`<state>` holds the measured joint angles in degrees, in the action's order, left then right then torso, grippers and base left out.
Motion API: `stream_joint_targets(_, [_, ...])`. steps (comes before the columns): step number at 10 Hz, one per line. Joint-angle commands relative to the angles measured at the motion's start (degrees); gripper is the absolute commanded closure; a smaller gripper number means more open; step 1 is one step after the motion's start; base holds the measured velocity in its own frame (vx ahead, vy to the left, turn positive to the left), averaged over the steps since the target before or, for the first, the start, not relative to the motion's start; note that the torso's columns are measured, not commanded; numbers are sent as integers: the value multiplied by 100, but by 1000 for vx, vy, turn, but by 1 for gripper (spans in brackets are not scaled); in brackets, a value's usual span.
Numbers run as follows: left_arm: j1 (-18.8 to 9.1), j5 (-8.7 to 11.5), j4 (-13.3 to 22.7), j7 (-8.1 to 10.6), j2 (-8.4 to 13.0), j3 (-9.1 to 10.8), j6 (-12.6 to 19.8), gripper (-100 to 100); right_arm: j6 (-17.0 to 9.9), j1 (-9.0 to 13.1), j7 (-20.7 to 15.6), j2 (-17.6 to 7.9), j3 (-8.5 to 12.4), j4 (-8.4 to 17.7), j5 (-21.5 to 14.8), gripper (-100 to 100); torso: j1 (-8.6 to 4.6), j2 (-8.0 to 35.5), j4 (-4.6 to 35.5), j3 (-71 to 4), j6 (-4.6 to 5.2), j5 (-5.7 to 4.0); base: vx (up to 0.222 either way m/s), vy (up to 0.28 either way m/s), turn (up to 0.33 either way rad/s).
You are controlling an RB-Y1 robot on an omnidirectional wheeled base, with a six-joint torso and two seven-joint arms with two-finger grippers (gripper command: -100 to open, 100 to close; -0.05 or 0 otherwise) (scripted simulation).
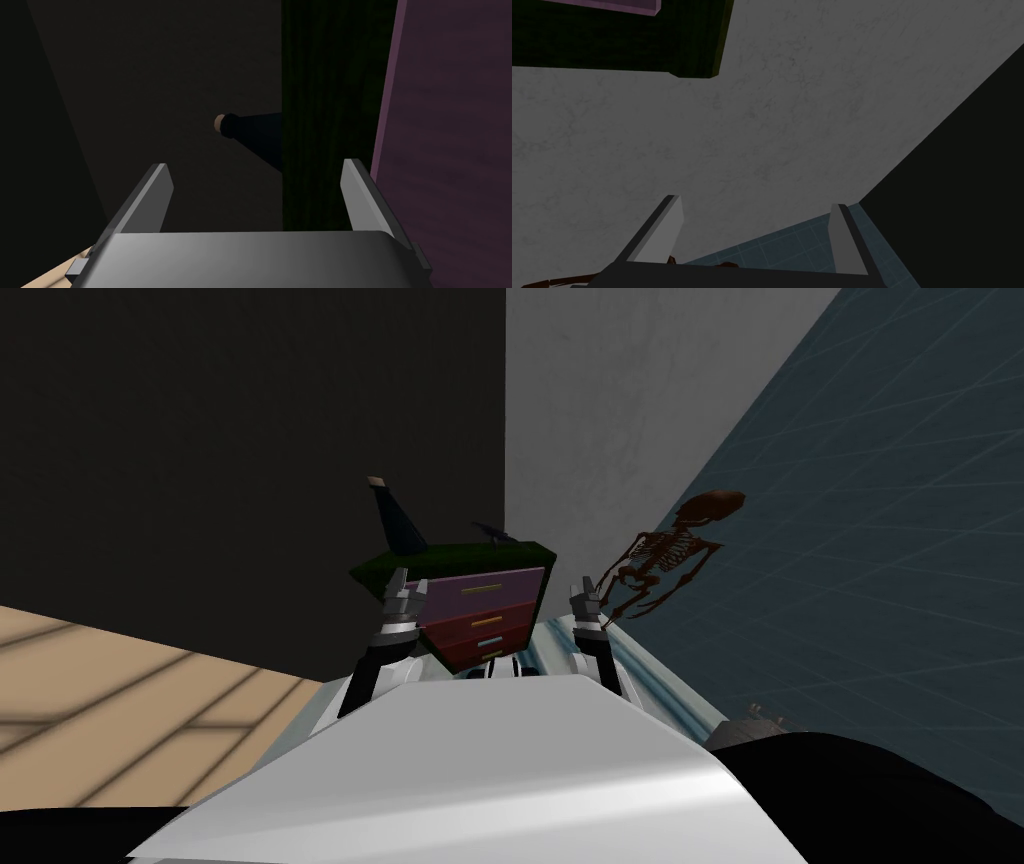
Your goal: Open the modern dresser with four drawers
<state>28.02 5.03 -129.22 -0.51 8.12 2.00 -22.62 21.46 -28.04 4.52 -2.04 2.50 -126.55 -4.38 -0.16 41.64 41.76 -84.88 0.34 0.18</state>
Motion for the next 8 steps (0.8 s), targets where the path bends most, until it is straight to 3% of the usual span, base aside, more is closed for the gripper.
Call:
stream_joint_targets(1, [16,20,35,-7,-9,-20,358,-100,0,0,0,0,0,0,0,0,-4,-6,-5,-3,6,0,-3,-61,23])
stream_joint_targets(8, [9,78,-6,-30,-109,37,944,-100,0,0,0,0,0,0,0,0,10,5,22,-5,-8,-11,-6,-51,18])
